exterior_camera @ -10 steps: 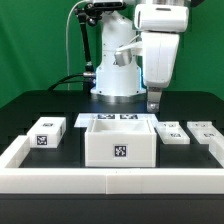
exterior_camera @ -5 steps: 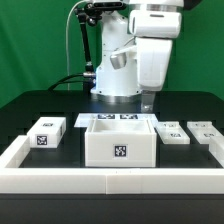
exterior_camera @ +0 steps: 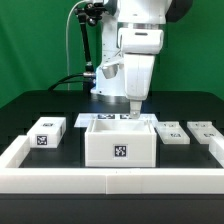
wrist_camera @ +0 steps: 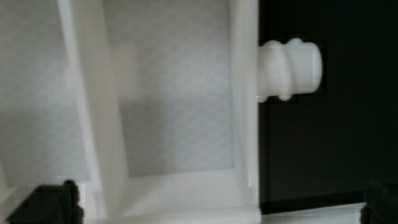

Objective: Assemble cabinet

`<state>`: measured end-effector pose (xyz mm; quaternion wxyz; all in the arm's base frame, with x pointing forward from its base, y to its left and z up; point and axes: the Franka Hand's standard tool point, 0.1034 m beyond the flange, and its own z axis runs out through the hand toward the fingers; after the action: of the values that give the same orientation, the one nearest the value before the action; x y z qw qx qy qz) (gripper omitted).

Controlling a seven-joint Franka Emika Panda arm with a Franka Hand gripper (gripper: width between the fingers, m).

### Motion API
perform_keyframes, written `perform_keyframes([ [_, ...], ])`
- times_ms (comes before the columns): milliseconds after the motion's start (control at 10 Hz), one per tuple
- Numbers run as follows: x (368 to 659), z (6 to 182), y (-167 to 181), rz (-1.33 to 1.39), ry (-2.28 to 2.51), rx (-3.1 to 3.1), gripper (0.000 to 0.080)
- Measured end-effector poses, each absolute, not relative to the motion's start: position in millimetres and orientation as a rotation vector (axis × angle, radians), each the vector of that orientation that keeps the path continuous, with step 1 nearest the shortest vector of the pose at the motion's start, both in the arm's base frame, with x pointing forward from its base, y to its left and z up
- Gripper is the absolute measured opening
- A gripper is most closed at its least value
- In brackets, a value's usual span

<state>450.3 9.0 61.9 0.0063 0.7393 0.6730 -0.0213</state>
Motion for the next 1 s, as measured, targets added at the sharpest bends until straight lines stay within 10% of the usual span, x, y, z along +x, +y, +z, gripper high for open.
perform_keyframes([
  [1000,412.0,19.7,10.4,-0.094,2.131,2.354,0.0797],
])
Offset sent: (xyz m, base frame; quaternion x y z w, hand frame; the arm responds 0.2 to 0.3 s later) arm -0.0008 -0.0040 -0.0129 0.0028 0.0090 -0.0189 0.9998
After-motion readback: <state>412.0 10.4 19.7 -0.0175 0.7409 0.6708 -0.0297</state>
